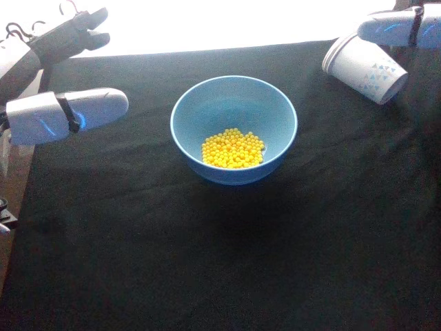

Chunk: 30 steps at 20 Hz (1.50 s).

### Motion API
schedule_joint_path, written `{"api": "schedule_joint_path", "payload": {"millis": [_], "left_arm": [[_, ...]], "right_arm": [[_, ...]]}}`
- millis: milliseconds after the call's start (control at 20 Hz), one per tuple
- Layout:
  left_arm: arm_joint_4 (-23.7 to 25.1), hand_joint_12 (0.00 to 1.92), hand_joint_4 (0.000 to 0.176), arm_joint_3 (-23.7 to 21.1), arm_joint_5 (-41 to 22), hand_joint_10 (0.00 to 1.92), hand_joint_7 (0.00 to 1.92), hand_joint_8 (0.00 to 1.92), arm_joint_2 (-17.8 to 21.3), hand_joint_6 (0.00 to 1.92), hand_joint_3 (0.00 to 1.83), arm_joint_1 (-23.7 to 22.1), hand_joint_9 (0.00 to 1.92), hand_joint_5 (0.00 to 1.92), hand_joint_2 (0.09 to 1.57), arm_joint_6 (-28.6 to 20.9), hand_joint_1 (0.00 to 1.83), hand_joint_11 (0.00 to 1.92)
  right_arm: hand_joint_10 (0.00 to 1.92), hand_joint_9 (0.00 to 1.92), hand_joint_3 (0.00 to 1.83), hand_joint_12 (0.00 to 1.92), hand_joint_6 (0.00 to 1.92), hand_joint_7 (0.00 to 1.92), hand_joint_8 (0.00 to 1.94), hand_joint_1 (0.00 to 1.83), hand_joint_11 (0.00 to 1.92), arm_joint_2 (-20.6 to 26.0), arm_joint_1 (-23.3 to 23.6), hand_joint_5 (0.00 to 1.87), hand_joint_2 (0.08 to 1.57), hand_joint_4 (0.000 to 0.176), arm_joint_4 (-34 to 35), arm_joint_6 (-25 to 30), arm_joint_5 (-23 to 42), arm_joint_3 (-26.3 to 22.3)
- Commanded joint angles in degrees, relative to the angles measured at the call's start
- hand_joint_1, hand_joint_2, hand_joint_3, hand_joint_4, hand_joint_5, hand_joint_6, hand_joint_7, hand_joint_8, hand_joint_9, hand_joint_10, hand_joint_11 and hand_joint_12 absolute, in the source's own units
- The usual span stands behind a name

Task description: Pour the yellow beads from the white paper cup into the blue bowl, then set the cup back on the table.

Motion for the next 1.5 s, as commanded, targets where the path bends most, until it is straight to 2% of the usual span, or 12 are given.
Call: {"api": "schedule_joint_path", "payload": {"millis": [0,350,450,550,650,700,750,850,1100,1250,1300,1450], "left_arm": [[-0.6,0.54,0.000,0.5,-6.7,0.00,0.40,0.00,-0.3,0.00,0.00,-0.7,0.28,0.18,0.94,-0.5,0.49,0.00],[-2.4,0.55,0.000,-0.1,-10.5,0.00,0.35,0.00,2.0,0.00,0.00,-0.6,0.30,0.15,0.95,-0.5,0.43,0.00],[-3.6,0.44,0.000,-0.9,-13.6,0.00,0.36,0.00,3.2,0.00,0.00,0.0,0.28,0.14,0.91,-0.5,0.43,0.00],[-5.2,0.44,0.000,-2.2,-17.5,0.01,0.38,0.01,4.6,0.01,0.00,1.3,0.30,0.16,0.92,-0.3,0.37,0.02],[-6.6,0.44,0.000,-3.7,-21.7,0.01,0.38,0.01,6.3,0.00,0.01,2.8,0.30,0.15,0.94,0.3,0.38,0.02],[-7.0,0.45,0.000,-4.4,-23.2,0.01,0.37,0.00,7.1,0.00,0.01,3.4,0.30,0.13,0.96,0.8,0.34,0.04],[-7.4,0.45,0.000,-5.5,-25.1,0.01,0.38,0.00,8.1,0.00,0.01,4.1,0.32,0.13,0.95,1.5,0.33,0.04],[-7.4,0.45,0.000,-6.8,-27.6,0.00,0.35,0.00,9.4,0.00,0.01,5.2,0.29,0.14,0.97,1.9,0.36,0.01],[-10.9,0.28,0.000,-10.4,-35.1,0.01,0.29,0.01,11.9,0.02,0.01,11.4,0.25,0.10,1.06,2.9,0.30,0.03],[-10.1,0.26,0.002,-10.6,-35.1,0.00,0.28,0.00,12.0,0.02,0.00,10.5,0.24,0.12,1.06,3.5,0.32,0.02],[-9.3,0.28,0.000,-10.6,-35.1,0.01,0.31,0.00,11.9,0.01,0.00,9.5,0.27,0.18,1.06,3.8,0.35,0.07],[-8.6,0.36,0.000,-11.0,-35.1,0.00,0.30,0.00,11.8,0.00,0.00,8.6,0.25,0.12,1.07,3.9,0.34,0.01]], "right_arm": [[0.01,0.90,0.02,1.16,0.00,0.87,0.00,0.85,0.53,0.3,0.4,0.57,0.78,0.000,0.9,0.8,5.7,0.3],[0.00,0.91,0.00,1.22,0.00,0.90,0.00,0.92,0.38,5.8,0.4,0.61,0.75,0.000,-3.2,-2.6,5.8,-4.4],[0.00,0.84,0.00,1.28,0.00,0.87,0.00,0.89,0.25,7.9,0.4,0.58,0.68,0.020,-3.2,-4.0,7.5,-6.8],[0.00,0.81,0.00,1.32,0.00,0.84,0.00,0.88,0.22,8.5,0.4,0.53,0.67,0.000,-3.2,-4.0,9.7,-8.1],[0.00,0.74,0.00,1.27,0.00,0.77,0.00,0.85,0.23,9.4,0.4,0.48,0.63,0.026,-3.2,-4.0,11.8,-9.4],[0.00,0.72,0.00,1.29,0.00,0.74,0.00,0.85,0.20,10.0,0.4,0.46,0.65,0.005,-3.1,-4.1,12.8,-10.0],[0.00,0.71,0.00,1.29,0.00,0.73,0.00,0.84,0.19,10.7,0.4,0.45,0.65,0.005,-2.9,-4.1,14.3,-10.7],[0.00,0.66,0.01,1.22,0.00,0.69,0.00,0.97,0.21,11.6,0.4,0.45,0.75,0.068,-2.6,-4.8,15.9,-12.0],[0.00,0.57,0.00,1.03,0.00,0.57,0.00,0.93,0.11,13.7,-1.1,0.38,0.74,0.109,-0.6,-10.3,20.5,-16.6],[0.00,0.51,0.00,1.04,0.00,0.54,0.00,0.92,0.01,15.1,-11.8,0.34,0.75,0.110,9.4,-10.3,32.4,-19.5],[0.00,0.50,0.00,1.08,0.00,0.54,0.00,0.84,0.00,15.5,-14.2,0.31,0.71,0.084,12.2,-10.3,35.6,-20.5],[0.00,0.44,0.02,1.03,0.00,0.50,0.00,0.78,0.00,15.6,-18.2,0.26,0.80,0.055,16.5,-10.3,41.5,-22.0]]}}
